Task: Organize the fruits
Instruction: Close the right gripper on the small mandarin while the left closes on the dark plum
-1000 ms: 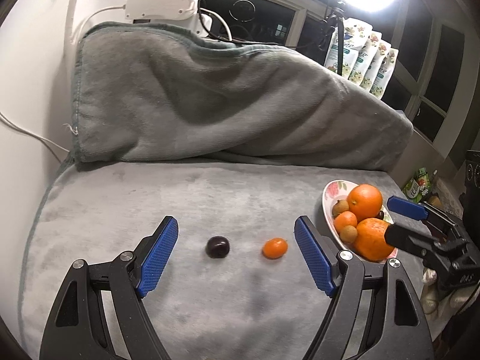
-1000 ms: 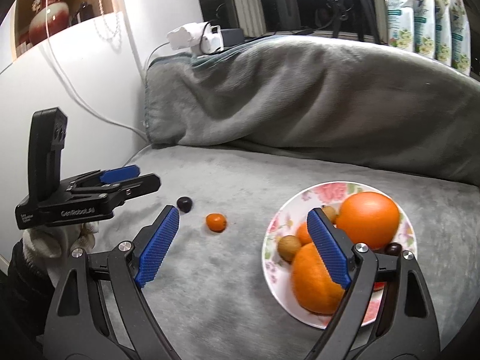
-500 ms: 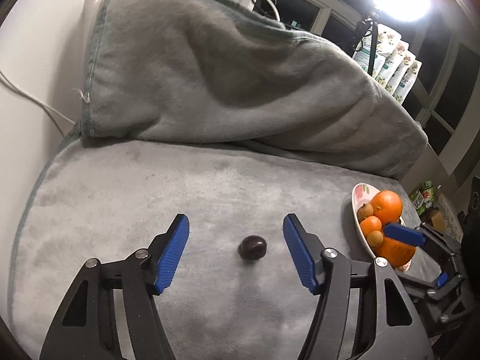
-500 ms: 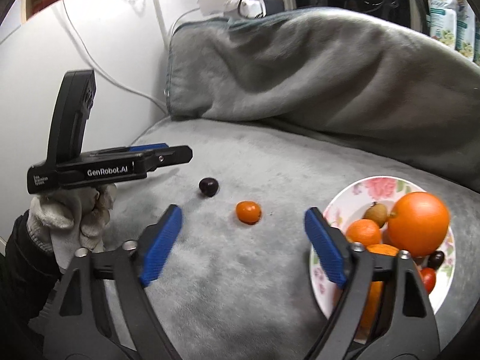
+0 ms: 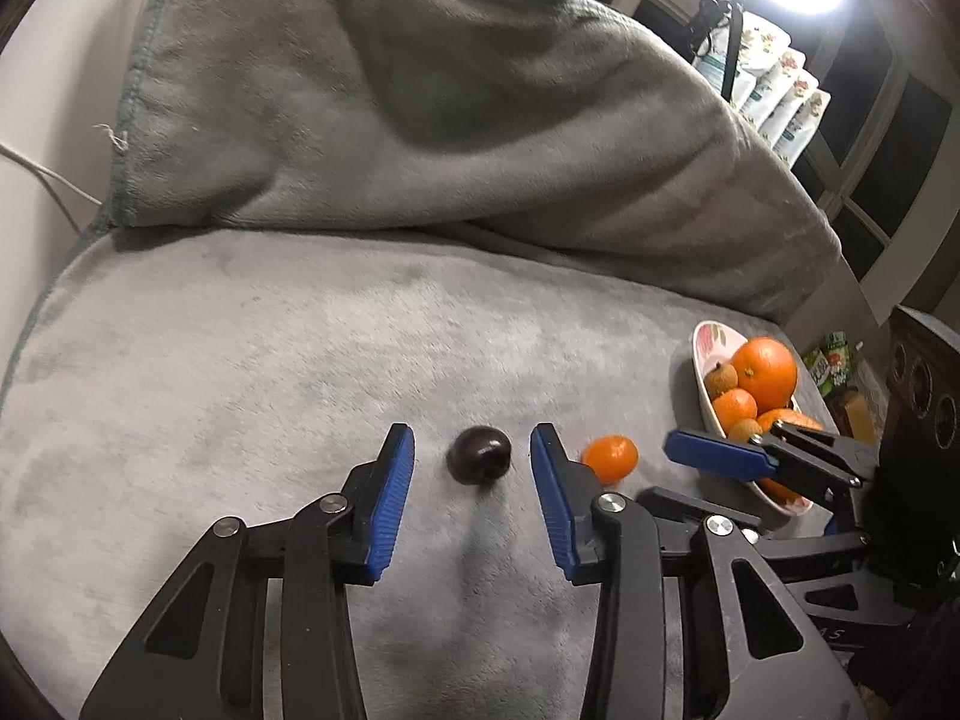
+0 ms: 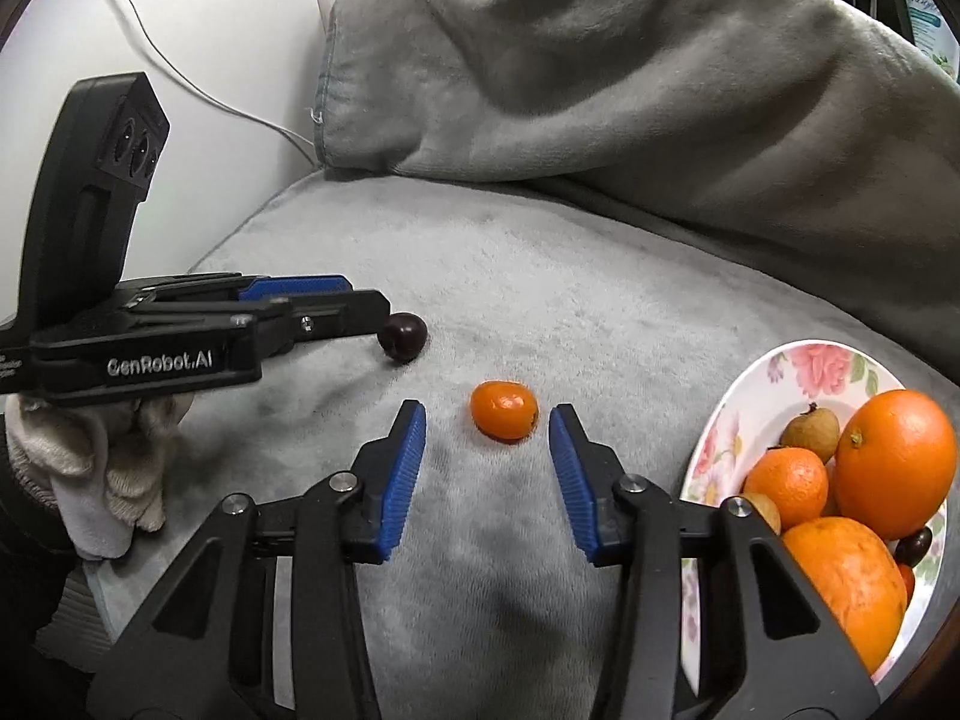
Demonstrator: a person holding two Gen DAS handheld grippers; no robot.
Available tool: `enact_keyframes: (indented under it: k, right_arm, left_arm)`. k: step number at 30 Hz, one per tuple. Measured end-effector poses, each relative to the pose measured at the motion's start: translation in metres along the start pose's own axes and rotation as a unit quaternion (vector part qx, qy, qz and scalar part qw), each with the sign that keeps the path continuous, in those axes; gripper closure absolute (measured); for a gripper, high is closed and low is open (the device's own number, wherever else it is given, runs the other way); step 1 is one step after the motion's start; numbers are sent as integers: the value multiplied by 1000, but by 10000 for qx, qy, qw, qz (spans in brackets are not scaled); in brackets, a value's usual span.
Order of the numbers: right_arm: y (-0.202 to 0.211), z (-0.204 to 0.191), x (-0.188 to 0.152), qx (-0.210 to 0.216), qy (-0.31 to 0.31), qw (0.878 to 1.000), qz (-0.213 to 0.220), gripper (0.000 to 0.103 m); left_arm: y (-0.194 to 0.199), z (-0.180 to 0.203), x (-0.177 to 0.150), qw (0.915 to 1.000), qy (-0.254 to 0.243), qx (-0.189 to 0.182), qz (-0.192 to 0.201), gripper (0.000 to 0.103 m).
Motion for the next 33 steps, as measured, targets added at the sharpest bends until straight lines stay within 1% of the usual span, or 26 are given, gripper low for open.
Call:
enact_keyframes:
  k: [4, 6, 14, 22, 24, 27, 33]
  right_arm:
    - [-8, 0, 0, -54, 52, 10000, -66, 59]
    - [-12, 0, 0, -55, 71, 9999, -110, 63]
    - [-18, 0, 0, -97, 100, 9997, -194, 63]
    - [-23, 0, 2, -91, 105, 9996, -242, 64]
    - [-23, 1, 1, -95, 83, 9996, -249, 69]
    - [-24, 3, 0, -100, 39, 9996, -267, 73]
    - [-24, 3, -1, -89, 27, 9996, -257, 74]
  left_arm:
    - [-5, 3, -2, 9999, -73, 10, -70, 65]
    - [-7, 3, -2, 9999, -89, 27, -100, 66]
    - [-17, 1, -5, 9997, -77, 47, -247, 68]
    - [-24, 1, -5, 9993, -42, 19, -366, 76]
    - [-24, 1, -5, 9994, -15, 11, -359, 79]
    - [-24, 2, -6, 9994, -38, 3, -350, 81]
    - [-25, 1, -6, 9994, -22, -4, -343, 81]
Point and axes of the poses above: each gripper's, at about its wrist camera, not at the fingertips, and y roughly against the way its jaws point, z to its right, x to its top, the point moved 8 cm from there along -y, roughly the way its jaws point, and after that the axes turned 12 degrees about y, right-handed, at the moved point
